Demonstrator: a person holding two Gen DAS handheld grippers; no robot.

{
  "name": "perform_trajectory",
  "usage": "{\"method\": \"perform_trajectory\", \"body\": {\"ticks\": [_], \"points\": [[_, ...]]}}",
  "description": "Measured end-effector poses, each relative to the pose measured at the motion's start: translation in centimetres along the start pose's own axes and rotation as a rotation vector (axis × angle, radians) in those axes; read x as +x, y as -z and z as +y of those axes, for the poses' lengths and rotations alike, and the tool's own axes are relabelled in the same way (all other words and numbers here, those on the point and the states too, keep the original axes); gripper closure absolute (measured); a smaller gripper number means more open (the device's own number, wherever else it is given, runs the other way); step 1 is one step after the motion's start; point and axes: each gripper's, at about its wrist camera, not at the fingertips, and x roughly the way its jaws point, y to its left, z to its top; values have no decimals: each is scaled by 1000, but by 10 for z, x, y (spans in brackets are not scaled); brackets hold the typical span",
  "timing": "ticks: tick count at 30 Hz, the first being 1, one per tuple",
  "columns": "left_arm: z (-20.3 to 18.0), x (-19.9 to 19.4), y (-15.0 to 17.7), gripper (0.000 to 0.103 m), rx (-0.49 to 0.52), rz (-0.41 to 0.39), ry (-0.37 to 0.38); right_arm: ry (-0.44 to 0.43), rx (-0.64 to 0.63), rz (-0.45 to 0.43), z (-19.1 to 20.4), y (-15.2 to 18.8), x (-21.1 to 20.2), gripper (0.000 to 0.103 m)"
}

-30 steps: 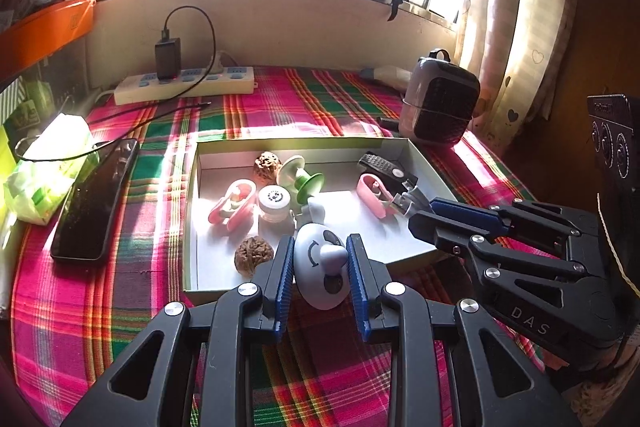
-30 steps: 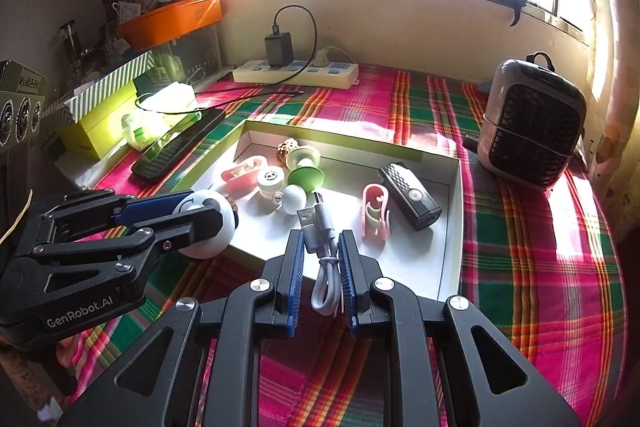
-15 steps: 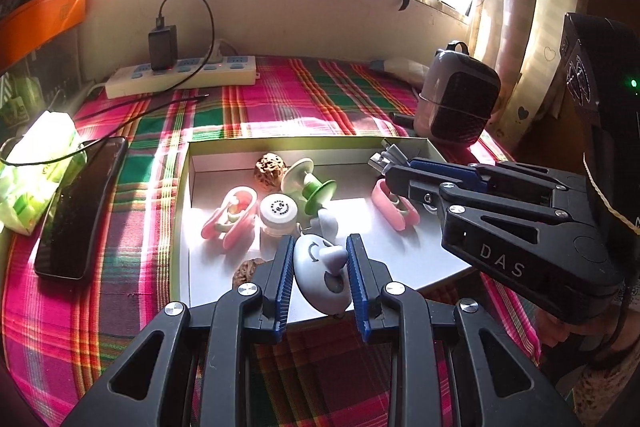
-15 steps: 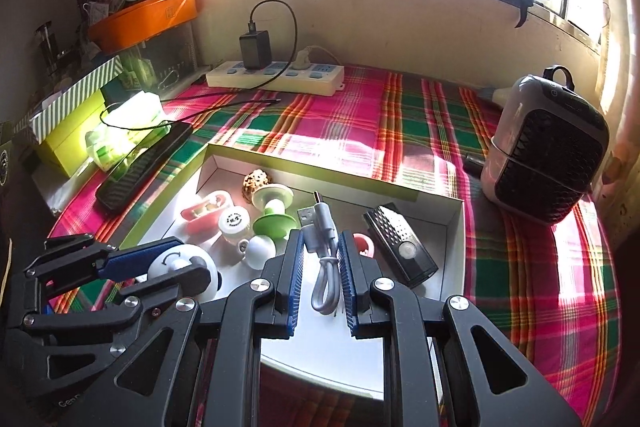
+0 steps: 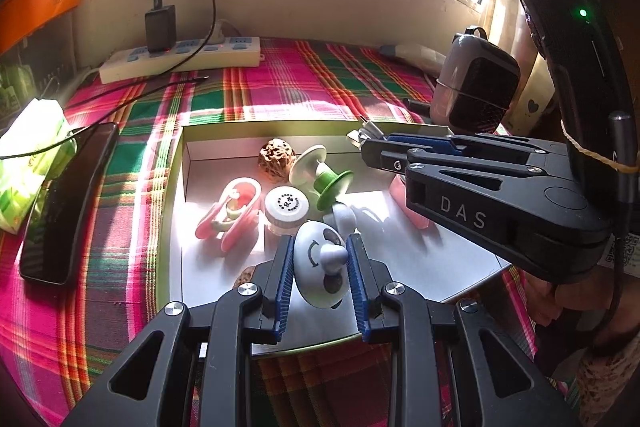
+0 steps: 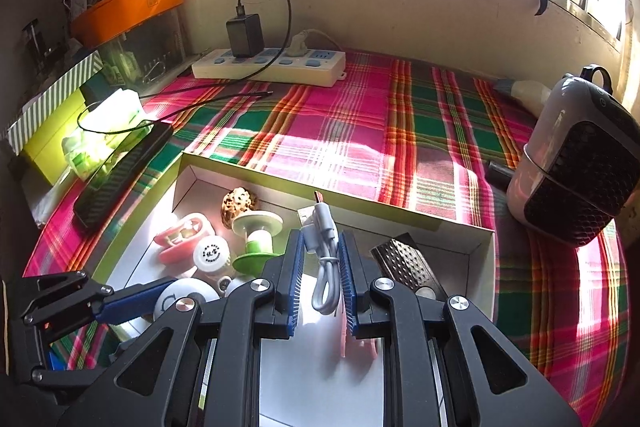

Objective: Organize objects
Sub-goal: 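Carry the white gadget and white cable into the white box with both grippers, then open both grippers to release the gadget and cable into the box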

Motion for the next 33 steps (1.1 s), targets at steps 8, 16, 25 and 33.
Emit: {"method": "perform_trajectory", "body": {"ticks": [8, 16, 25, 33], "points": [[0, 2, 0, 79, 3, 5, 4, -13, 13, 30, -3, 0, 14, 84], [3, 2, 0, 79, 2, 5, 9, -22, 9, 47, -2, -1, 22, 84], [3, 3, 0, 79, 5, 6, 10, -28, 17, 57, -4, -1, 26, 84], [4, 3, -1, 79, 4, 8, 13, -30, 21, 62, -5, -1, 27, 84]]}}
